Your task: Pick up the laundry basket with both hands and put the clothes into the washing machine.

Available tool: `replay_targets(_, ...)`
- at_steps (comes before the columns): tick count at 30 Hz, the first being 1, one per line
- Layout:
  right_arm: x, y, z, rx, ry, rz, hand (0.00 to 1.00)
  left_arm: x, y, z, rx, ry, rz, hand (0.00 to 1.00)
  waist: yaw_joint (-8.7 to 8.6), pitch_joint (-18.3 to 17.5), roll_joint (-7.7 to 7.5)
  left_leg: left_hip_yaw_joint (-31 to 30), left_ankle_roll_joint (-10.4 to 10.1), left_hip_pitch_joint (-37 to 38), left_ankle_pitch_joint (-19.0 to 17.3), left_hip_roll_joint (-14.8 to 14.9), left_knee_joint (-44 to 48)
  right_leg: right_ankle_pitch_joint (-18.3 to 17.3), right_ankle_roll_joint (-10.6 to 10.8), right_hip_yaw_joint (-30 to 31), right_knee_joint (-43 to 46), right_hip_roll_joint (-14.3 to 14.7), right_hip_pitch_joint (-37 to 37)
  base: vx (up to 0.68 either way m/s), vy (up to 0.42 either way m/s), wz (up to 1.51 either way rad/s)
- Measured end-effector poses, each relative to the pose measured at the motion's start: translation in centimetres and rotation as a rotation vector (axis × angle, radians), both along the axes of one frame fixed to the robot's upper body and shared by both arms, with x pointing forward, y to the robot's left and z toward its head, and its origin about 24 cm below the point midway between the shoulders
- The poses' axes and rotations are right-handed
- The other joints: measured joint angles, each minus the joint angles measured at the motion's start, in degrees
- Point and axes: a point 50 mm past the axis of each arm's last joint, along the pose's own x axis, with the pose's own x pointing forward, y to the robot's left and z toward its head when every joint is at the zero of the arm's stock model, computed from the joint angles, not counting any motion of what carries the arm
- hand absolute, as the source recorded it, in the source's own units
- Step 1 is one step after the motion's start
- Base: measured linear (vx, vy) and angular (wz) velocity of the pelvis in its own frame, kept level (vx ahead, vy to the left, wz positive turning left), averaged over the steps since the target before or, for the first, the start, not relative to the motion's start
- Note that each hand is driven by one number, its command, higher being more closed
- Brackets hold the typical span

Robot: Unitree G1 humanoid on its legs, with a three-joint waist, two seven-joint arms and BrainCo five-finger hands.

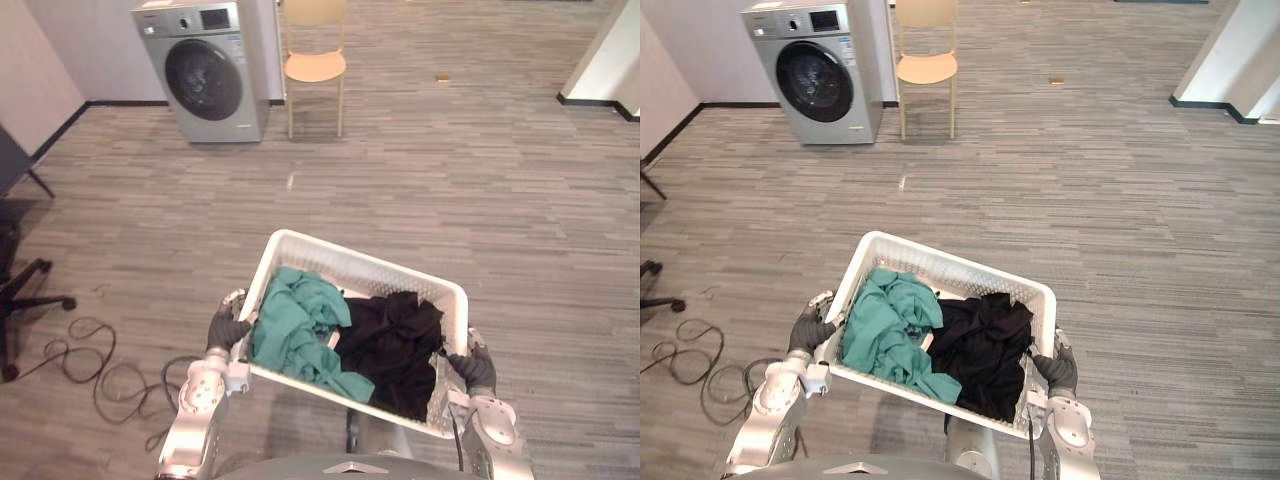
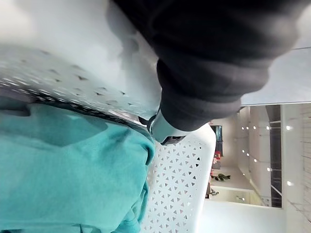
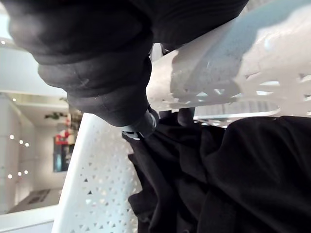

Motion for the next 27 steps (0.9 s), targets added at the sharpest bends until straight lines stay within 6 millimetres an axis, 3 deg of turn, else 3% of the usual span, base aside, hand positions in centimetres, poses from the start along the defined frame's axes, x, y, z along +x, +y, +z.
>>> replay_targets(1, 0.0, 0.0, 0.1, -0.005, -0.003, -0.003, 1.0, 0.1, -0.1, 0.1, 0.001, -0.009, -0.004, 1.0, -0.64, -0.68, -1.06, -1.38, -2.58, 2.8, -3.48, 0.03, 0.36, 10.49, 1.12, 0.94, -6.94, -0.65, 1.03, 0.69, -0.26, 0.34)
replay_targets(2, 0.0, -0.2, 0.3, -0.015, -0.005, -0.002, 1.0, 0.0, -0.3, 0.0, -0.004, -0.002, -0.002, 1.0, -0.7, -1.16, -0.42, -2.21, -2.87, 4.05, -4.66, 0.9, 0.79, 14.77, 1.56, 0.98, -4.72, -0.16, 0.82, 0.68, -0.273, 0.05)
replay_targets(3, 0.4, -0.6, 0.6, -0.039, -0.011, 0.008, 1.0, 0.1, -0.8, -0.3, -0.026, 0.01, 0.009, 1.0, 0.14, -1.83, 1.94, -2.62, -2.82, 4.06, -4.87, 2.92, 2.91, 10.14, 1.2, 0.23, -0.29, 1.5, -0.35, 0.64, -0.279, -0.15)
replay_targets(4, 0.7, -0.8, 1.0, -0.055, -0.023, 0.015, 1.0, 0.2, -1.1, -0.1, -0.035, 0.001, 0.01, 1.0, 0.31, -1.81, 2.4, -3.75, -2.41, 2.44, -2.56, 3.82, 9.58, 6.05, 0.34, -0.1, 5.25, 2.3, -0.7, 0.72, -0.353, -0.2)
replay_targets(5, 0.5, -0.9, 1.4, -0.062, -0.032, 0.017, 1.0, 0.2, -1.2, -0.1, -0.041, 0.003, 0.018, 1.0, 0.56, -1.57, 2.57, -4.07, -2.96, 0.58, 1.67, 5.33, 18.77, 1.67, -0.65, -0.5, 9.15, 3.13, 1.14, 0.6, -0.288, -0.01)
replay_targets(7, 0.3, -0.8, 2.0, -0.071, -0.051, 0.023, 1.0, -0.1, -1.1, -0.3, -0.052, 0.012, 0.033, 1.0, 0.81, -1.09, 2.8, -4.71, -3.08, -5.29, 13.46, 9.14, 34.26, -2.6, -2.37, -1.71, 10.73, 3.83, 5.23, 0.51, -0.191, -0.01)
replay_targets(8, 0.3, -0.9, 2.9, -0.096, -0.076, 0.034, 1.0, -0.6, -1.1, -0.4, -0.071, 0.02, 0.045, 1.0, 1.37, -0.86, 3.76, -4.83, -1.41, -12.73, 18.26, 13.07, 51.73, -5.7, -4.0, -2.95, 10.42, 5.5, 9.71, 0.49, -0.141, -0.15)
replay_targets(10, 0.4, -0.9, 3.3, -0.097, -0.095, 0.026, 1.0, -1.2, -1.0, -0.8, -0.085, 0.038, 0.056, 1.0, 2.68, -0.26, 3.85, -2.94, 1.26, -19.07, 14.0, 14.0, 63.49, -8.79, -5.46, -2.89, 9.39, 6.49, 14.77, 0.43, -0.113, -0.2)
replay_targets(11, 0.3, -0.8, 3.2, -0.095, -0.093, 0.025, 1.0, -1.6, -0.9, -1.2, -0.085, 0.054, 0.062, 1.0, 2.98, -0.25, 3.7, -1.58, 2.35, -21.26, 11.53, 13.77, 64.9, -9.8, -5.73, -2.86, 8.04, 6.56, 17.51, 0.5, -0.067, -0.11)
replay_targets(13, 0.4, -0.5, 3.1, -0.094, -0.09, 0.042, 1.0, -2.5, -0.5, -1.8, -0.085, 0.083, 0.084, 1.0, 4.03, -0.24, 3.72, 3.83, 2.25, -26.63, 5.59, 11.47, 59.43, -11.09, -5.57, -1.54, 4.19, 6.62, 22.63, 0.46, -0.008, -0.16)
replay_targets(15, 1.0, 0.2, 3.1, -0.082, -0.094, 0.076, 1.0, -2.9, 0.2, -2.0, -0.079, 0.096, 0.115, 1.0, 6.11, -0.15, 3.91, 7.56, 0.87, -30.49, 2.05, 8.73, 42.09, -12.41, -5.41, 0.85, 1.65, 6.54, 24.97, 0.47, 0.082, -0.52)
replay_targets(16, 1.1, 0.4, 2.8, -0.069, -0.086, 0.081, 1.0, -3.0, 0.5, -2.1, -0.076, 0.1, 0.128, 1.0, 6.3, -0.21, 4.02, 7.87, -0.69, -30.76, 2.61, 7.02, 27.34, -13.36, -5.0, 1.02, -0.34, 6.28, 27.03, 0.44, 0.099, -0.39)
replay_targets(17, 1.2, 0.4, 2.5, -0.064, -0.077, 0.084, 1.0, -3.1, 0.6, -2.2, -0.077, 0.104, 0.133, 1.0, 6.19, -0.35, 4.09, 8.02, -2.21, -30.25, 3.59, 6.19, 19.32, -13.88, -4.71, 0.86, -1.66, 6.11, 28.39, 0.73, 0.185, -0.13)
replay_targets(18, 1.2, 0.3, 2.0, -0.061, -0.058, 0.082, 1.0, -3.3, 0.5, -2.4, -0.087, 0.113, 0.137, 1.0, 6.06, -0.7, 4.35, 8.74, -4.03, -28.54, 6.02, 4.66, 6.19, -14.79, -3.94, 0.77, -4.8, 5.82, 32.07, 0.68, 0.218, 0.01)
replay_targets(19, 0.9, 0.2, 1.4, -0.059, -0.028, 0.074, 1.0, -3.7, 0.4, -2.6, -0.09, 0.129, 0.132, 1.0, 6.0, -1.46, 3.5, 9.62, -3.49, -27.92, 6.59, 2.57, 2.99, -15.06, -1.54, -0.05, -7.78, 4.15, 35.98, 0.86, 0.23, -0.04)
replay_targets(20, 0.4, -0.1, 0.9, -0.076, 0.004, 0.073, 1.0, -4.1, 0.1, -2.9, -0.09, 0.143, 0.123, 1.0, 5.99, -2.4, 3.16, 8.57, -1.54, -27.21, 8.55, 0.1, 3.49, -15.84, 0.62, 0.52, -0.02, 3.8, 36.05, 0.8, 0.227, -0.06)
replay_targets(21, 0.2, 0.0, 0.5, -0.072, 0.021, 0.069, 1.0, -4.1, 0.1, -3.0, -0.086, 0.152, 0.122, 1.0, 6.31, -2.7, 2.11, 6.91, 2.74, -26.86, 11.58, -2.1, 5.92, -15.42, 3.51, 1.92, 11.09, 1.91, 32.78, 0.83, 0.194, 0.08)
replay_targets(22, -0.2, 0.1, -0.2, -0.059, 0.049, 0.059, 1.0, -4.2, 0.3, -3.2, -0.064, 0.16, 0.11, 1.0, 5.32, -3.8, 0.15, 6.44, 6.17, -26.45, 11.32, -4.11, 10.4, -9.67, 11.44, 2.95, 25.81, -0.81, 27.32, 0.82, 0.208, 0.35)
replay_targets(23, -0.6, 0.1, -0.7, -0.043, 0.067, 0.047, 1.0, -4.0, 0.3, -3.3, -0.046, 0.164, 0.094, 1.0, 4.49, -4.27, -0.96, 5.72, 6.76, -26.26, 8.5, -5.5, 12.39, -4.14, 12.91, 2.97, 31.08, -1.97, 25.42, 0.84, 0.135, 0.8)
replay_targets(24, -1.3, 0.0, -1.7, -0.022, 0.108, 0.022, 1.0, -3.5, 0.2, -3.3, -0.012, 0.165, 0.056, 1.0, 3.04, -4.71, -1.66, 3.52, 7.46, -23.96, 4.83, -7.92, 13.62, 8.29, 12.08, 1.92, 38.66, -4.16, 22.38, 0.67, 0.059, 0.73)
replay_targets(25, -1.5, 0.2, -2.1, -0.008, 0.121, 0.014, 1.0, -3.2, 0.2, -3.2, 0.007, 0.158, 0.043, 1.0, 3.04, -4.26, -2.21, 3.31, 7.7, -22.39, 3.62, -8.44, 13.6, 6.67, 11.19, 1.44, 42.31, -4.81, 20.55, 0.92, 0.042, 0.66)
replay_targets(26, -2.0, 0.5, -2.6, 0.017, 0.136, -0.002, 1.0, -2.7, 0.2, -3.1, 0.027, 0.153, 0.032, 1.0, 2.97, -3.89, -2.21, 1.67, 7.43, -19.35, 1.32, -9.1, 12.61, 0.74, 7.21, 0.11, 46.81, -4.92, 15.93, 0.85, -0.001, 0.46)
replay_targets(27, -2.2, 0.5, -2.7, 0.023, 0.143, -0.011, 1.0, -2.2, 0.1, -3.0, 0.044, 0.147, 0.018, 1.0, 2.31, -3.04, -1.02, -0.77, 7.07, -15.61, -0.15, -8.89, 10.63, -4.3, 4.05, -1.67, 45.82, -3.74, 12.07, 0.7, -0.004, 0.48)
